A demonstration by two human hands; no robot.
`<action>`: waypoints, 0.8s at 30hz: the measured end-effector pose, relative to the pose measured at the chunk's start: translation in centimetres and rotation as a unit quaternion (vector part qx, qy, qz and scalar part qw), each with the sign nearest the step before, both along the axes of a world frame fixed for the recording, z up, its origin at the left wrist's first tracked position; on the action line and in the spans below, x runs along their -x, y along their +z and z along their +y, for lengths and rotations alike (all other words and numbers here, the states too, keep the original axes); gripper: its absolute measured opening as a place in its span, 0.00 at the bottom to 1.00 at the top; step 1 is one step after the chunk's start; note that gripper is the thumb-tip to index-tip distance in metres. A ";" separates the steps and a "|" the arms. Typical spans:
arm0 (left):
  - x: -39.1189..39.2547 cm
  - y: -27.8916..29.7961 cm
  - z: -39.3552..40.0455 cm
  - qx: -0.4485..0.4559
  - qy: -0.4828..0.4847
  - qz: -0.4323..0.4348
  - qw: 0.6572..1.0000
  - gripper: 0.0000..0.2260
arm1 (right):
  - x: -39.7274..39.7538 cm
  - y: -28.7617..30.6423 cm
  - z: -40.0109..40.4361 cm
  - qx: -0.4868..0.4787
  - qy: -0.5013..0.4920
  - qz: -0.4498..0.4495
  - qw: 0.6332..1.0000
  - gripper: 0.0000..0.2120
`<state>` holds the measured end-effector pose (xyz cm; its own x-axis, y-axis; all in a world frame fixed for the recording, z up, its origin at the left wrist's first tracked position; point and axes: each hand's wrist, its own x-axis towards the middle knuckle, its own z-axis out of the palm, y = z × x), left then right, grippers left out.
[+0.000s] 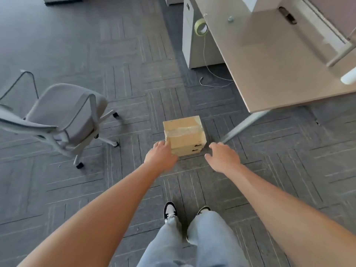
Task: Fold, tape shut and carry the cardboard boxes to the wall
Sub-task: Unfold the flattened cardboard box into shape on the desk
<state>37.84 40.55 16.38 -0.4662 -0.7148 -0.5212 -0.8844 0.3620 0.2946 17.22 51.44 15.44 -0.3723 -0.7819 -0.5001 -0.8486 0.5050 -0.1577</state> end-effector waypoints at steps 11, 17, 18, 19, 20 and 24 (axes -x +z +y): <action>10.5 -15.7 -13.9 -0.050 0.100 -0.028 0.993 0.25 | 11.2 -16.9 -15.3 -0.031 0.009 -0.026 0.999 0.15; 13.5 -29.0 -17.8 -0.072 0.143 -0.049 0.986 0.28 | 14.9 -29.5 -20.3 -0.065 0.012 -0.041 0.997 0.19; 13.8 -31.2 -18.4 -0.075 0.148 -0.052 0.985 0.28 | 15.3 -31.5 -21.0 -0.070 0.011 -0.044 0.996 0.19; 14.0 -33.3 -18.8 -0.077 0.155 -0.054 0.983 0.28 | 15.5 -33.4 -21.6 -0.073 0.011 -0.047 0.996 0.20; 14.2 -35.3 -19.2 -0.079 0.163 -0.058 0.982 0.27 | 15.7 -35.3 -22.2 -0.073 0.010 -0.051 0.996 0.21; 14.7 -42.6 -20.6 -0.094 0.193 -0.070 0.974 0.31 | 16.7 -42.3 -24.6 -0.076 -0.023 -0.067 0.995 0.32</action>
